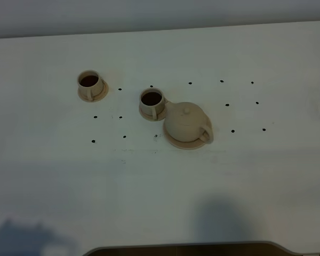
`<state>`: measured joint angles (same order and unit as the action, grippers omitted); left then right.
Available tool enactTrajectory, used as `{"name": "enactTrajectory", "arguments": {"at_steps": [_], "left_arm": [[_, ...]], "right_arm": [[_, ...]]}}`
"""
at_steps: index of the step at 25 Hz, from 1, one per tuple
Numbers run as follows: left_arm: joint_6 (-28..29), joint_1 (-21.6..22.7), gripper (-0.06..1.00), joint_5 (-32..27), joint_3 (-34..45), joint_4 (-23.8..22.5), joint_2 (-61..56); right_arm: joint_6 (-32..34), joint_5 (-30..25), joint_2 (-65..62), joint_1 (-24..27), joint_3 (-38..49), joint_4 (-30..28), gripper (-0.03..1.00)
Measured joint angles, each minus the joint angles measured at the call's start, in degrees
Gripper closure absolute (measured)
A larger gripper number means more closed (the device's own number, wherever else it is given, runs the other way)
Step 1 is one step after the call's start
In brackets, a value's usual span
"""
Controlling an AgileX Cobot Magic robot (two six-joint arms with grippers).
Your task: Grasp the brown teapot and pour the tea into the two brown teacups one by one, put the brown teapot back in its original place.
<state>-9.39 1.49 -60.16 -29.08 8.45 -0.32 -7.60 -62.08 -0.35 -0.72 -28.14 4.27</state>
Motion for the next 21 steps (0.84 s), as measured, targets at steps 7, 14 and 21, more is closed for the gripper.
{"name": "enactTrajectory", "arguments": {"at_steps": [7, 14, 21], "left_arm": [[0.0, 0.0, 0.4, 0.0, 0.0, 0.0, 0.0], [0.0, 0.0, 0.4, 0.0, 0.0, 0.0, 0.0], [-0.01, 0.0, 0.4, 0.0, 0.0, 0.0, 0.0]], "right_arm": [[-0.15, 0.06, 0.0, 0.0, 0.1, 0.0, 0.44], [-0.15, 0.13, 0.0, 0.0, 0.1, 0.05, 0.44], [-0.15, 0.13, 0.0, 0.0, 0.1, 0.04, 0.44]]}}
